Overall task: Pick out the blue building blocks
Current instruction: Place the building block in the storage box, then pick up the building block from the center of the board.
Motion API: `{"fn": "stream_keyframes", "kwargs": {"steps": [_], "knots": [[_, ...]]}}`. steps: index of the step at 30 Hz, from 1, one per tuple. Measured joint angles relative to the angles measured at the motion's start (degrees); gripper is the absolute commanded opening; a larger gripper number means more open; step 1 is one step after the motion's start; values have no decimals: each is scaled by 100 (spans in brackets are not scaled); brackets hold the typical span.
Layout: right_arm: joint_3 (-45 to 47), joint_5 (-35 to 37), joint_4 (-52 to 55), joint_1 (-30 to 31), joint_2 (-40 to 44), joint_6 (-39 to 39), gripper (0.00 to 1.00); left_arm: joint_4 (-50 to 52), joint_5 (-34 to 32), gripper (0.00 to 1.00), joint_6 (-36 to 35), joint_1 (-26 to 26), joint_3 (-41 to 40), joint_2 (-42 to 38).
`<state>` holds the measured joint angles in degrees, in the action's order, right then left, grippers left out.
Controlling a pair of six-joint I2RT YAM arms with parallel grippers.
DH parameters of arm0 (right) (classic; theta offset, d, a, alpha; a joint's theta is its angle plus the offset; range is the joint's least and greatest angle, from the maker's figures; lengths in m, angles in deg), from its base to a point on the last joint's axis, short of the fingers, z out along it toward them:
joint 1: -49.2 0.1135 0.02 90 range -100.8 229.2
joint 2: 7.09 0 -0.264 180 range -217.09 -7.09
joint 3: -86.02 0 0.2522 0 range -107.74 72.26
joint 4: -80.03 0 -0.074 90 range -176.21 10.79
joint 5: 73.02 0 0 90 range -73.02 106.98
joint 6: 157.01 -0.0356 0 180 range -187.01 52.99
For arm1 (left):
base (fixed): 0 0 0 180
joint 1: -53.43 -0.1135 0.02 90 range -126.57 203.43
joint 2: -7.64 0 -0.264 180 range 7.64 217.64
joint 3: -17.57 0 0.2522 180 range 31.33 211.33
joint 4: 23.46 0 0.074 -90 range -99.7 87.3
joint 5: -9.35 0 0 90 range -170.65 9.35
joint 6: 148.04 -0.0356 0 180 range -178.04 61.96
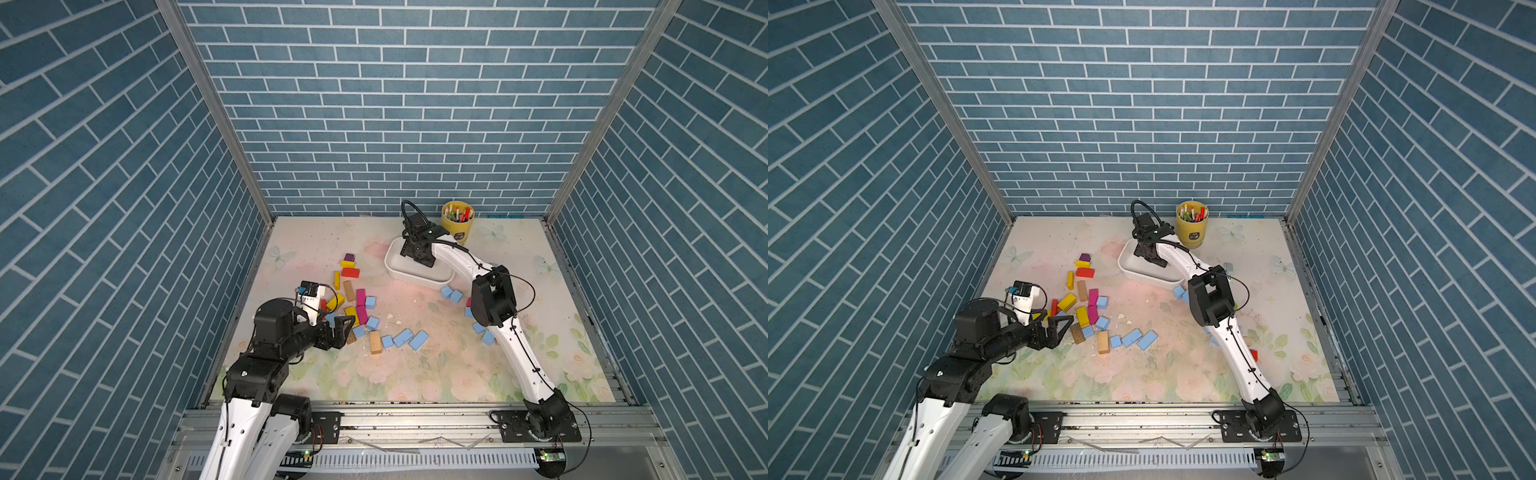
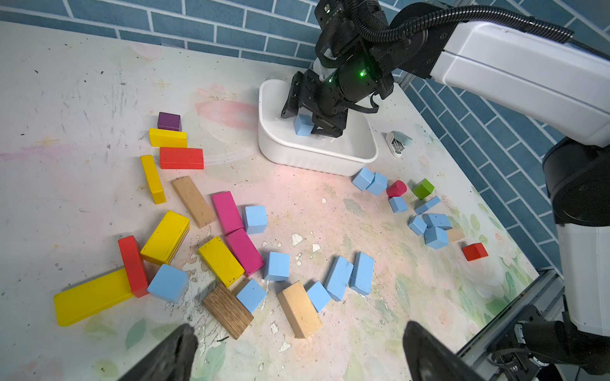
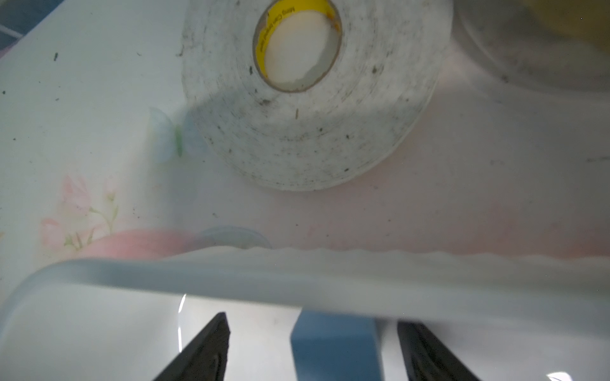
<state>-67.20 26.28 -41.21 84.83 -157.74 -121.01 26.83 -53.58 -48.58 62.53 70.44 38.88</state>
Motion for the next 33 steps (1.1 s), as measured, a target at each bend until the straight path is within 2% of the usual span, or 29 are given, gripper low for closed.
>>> {"fn": "stream_keyframes", "kwargs": {"steps": [8,16,24,30,33], "knots": [[129,-81,-55,-72,90,33,84,0,0,99,0,9,0,0],[750,-164,-15,-105,789,251,86,0,-2,99,0,9,0,0],[1878,-175,-396,-105,2691,750,89,2,-7,99,0,15,0,0],[3119,-144,-837,-109,4197,1207,92,2,-26,99,0,20,0,0],[3978,-129,-1062,-109,4817,1405,97,2,-33,99,-2,20,0,2]]}}
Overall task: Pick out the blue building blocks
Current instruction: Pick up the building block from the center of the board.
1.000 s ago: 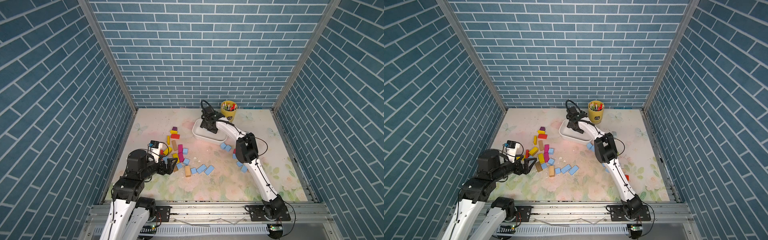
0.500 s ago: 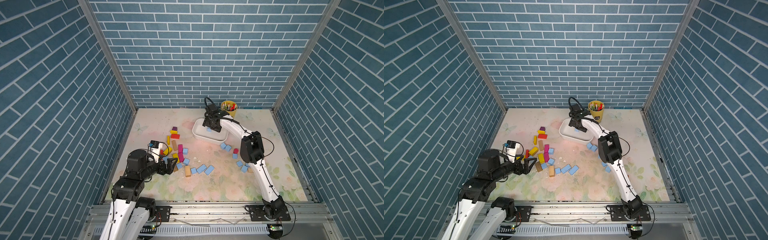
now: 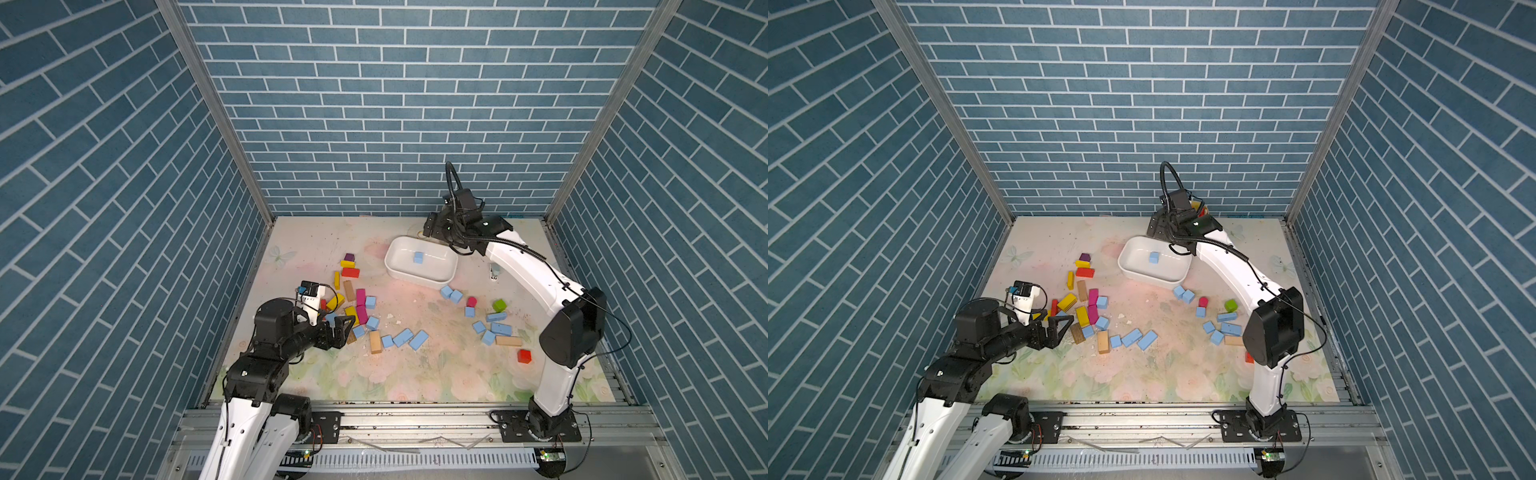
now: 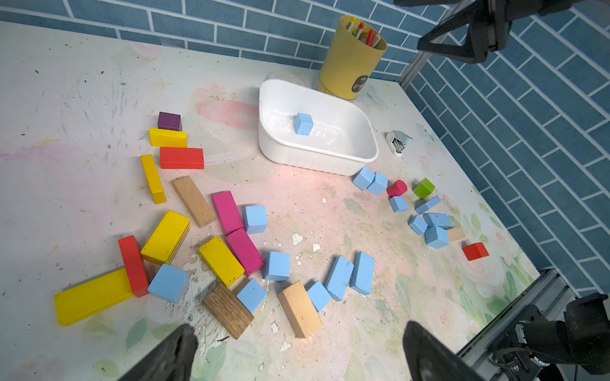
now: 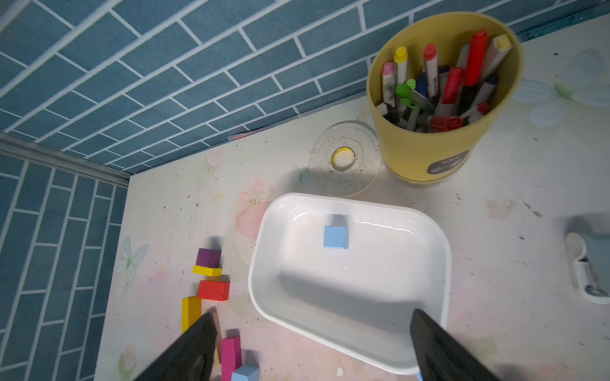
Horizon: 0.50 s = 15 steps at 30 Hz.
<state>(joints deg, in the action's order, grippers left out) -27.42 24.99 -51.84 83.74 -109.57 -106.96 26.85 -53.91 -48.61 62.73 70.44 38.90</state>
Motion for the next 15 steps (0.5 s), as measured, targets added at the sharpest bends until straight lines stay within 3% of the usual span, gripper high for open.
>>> {"fn": "stream_keyframes", "kwargs": {"steps": [8,15], "knots": [[1803,37,-227,-11,1121,385,99,4,-83,99,2,2,0,70],[2706,24,-251,-22,2118,748,99,7,-223,100,31,11,0,120]]}}
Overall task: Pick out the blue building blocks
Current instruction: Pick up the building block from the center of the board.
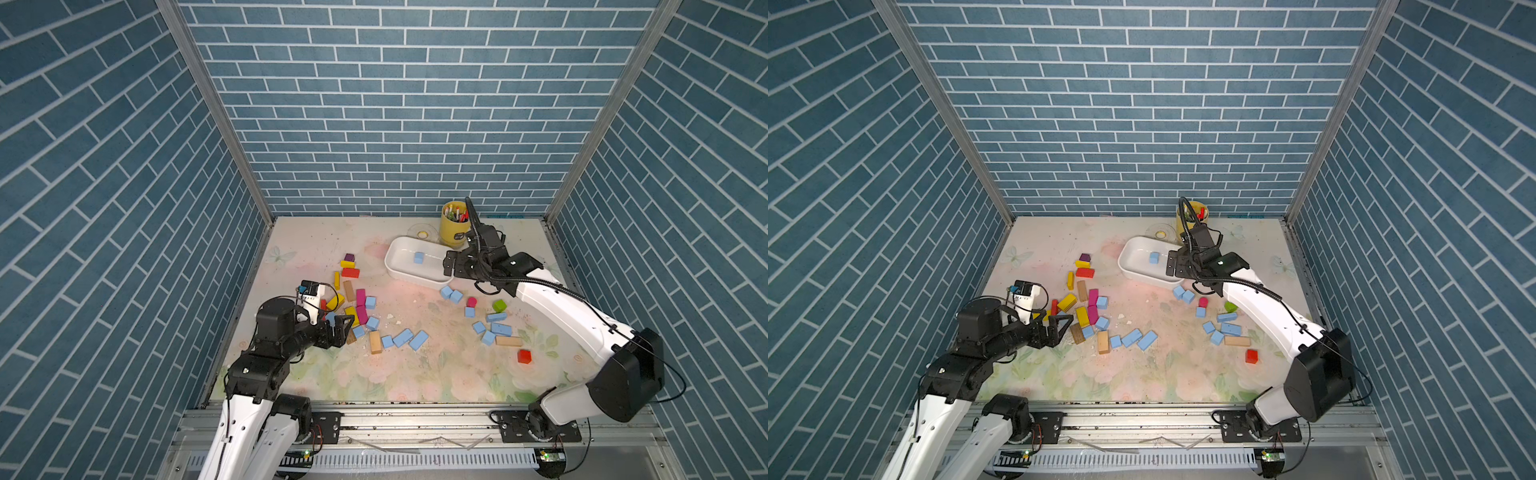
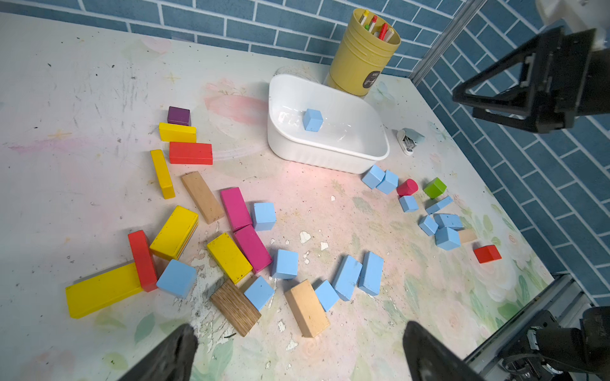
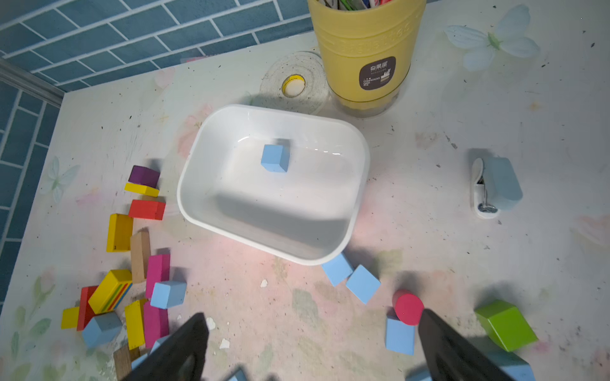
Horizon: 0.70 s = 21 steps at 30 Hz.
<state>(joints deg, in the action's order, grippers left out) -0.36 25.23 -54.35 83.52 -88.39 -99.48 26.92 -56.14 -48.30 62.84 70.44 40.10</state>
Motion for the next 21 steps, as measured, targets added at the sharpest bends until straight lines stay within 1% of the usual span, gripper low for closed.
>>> {"fn": "stream_keyframes", "kwargs": {"steps": [4,9,15,21], "knots": [[439,-136,-20,0,651,264,99,7,-271,99,105,17,0,37],[960,-424,-20,0,1360,487,99,96,-870,99,420,55,0,57],[1405,-868,-42,0,1926,750,99,426,-1609,97,1228,79,90,125],[1875,-1552,-273,0,2284,1130,99,562,-2205,99,2142,219,173,-9]]}}
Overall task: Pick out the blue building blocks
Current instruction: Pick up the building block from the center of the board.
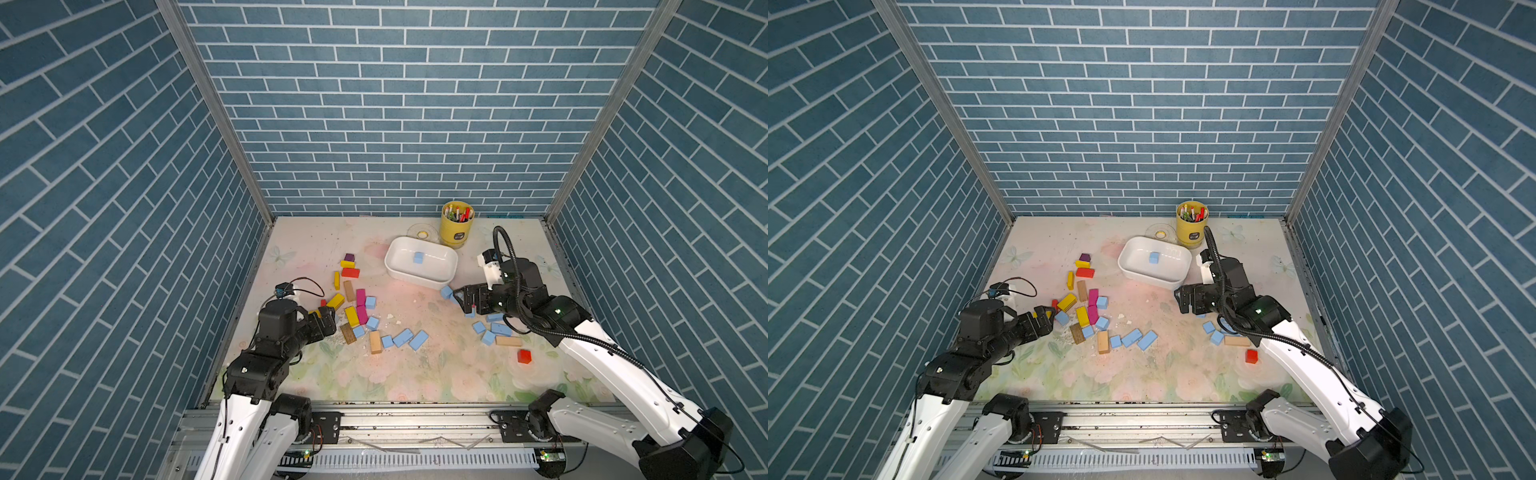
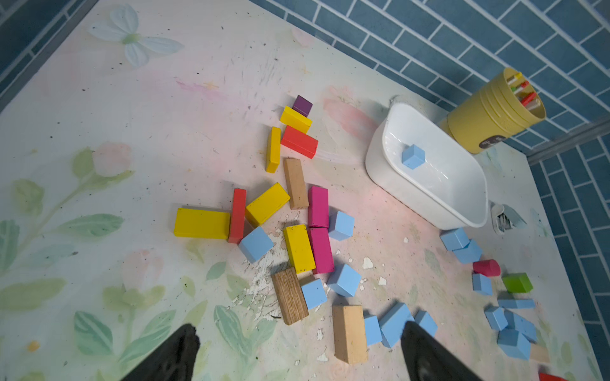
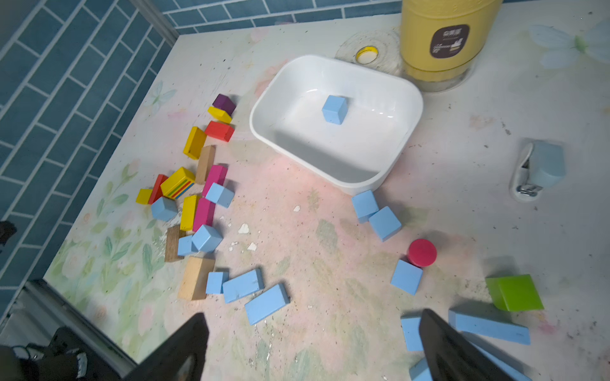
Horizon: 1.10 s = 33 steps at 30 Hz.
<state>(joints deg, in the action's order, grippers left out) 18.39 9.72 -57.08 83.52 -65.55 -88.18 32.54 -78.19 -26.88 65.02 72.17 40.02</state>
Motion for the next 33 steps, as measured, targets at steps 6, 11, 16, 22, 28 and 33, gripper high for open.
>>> {"fn": "stream_keyframes", "kwargs": {"steps": [6,11,16,22,28,33], "knots": [[463,-533,-448,0,149,348,99,98,-719,99,911,485,48,404],[800,-612,-920,0,245,459,99,260,-1449,99,1670,1255,391,1657],[1211,-603,-1519,0,326,501,99,367,-1790,99,2120,1453,785,2758],[1775,-590,-2225,0,415,509,99,254,-1878,98,2400,1458,876,3637],[1923,-531,-2586,0,439,511,99,57,-1945,92,2524,1458,876,4356],[1965,-516,-2745,0,431,511,99,-61,-2079,84,2573,1458,885,4780]]}}
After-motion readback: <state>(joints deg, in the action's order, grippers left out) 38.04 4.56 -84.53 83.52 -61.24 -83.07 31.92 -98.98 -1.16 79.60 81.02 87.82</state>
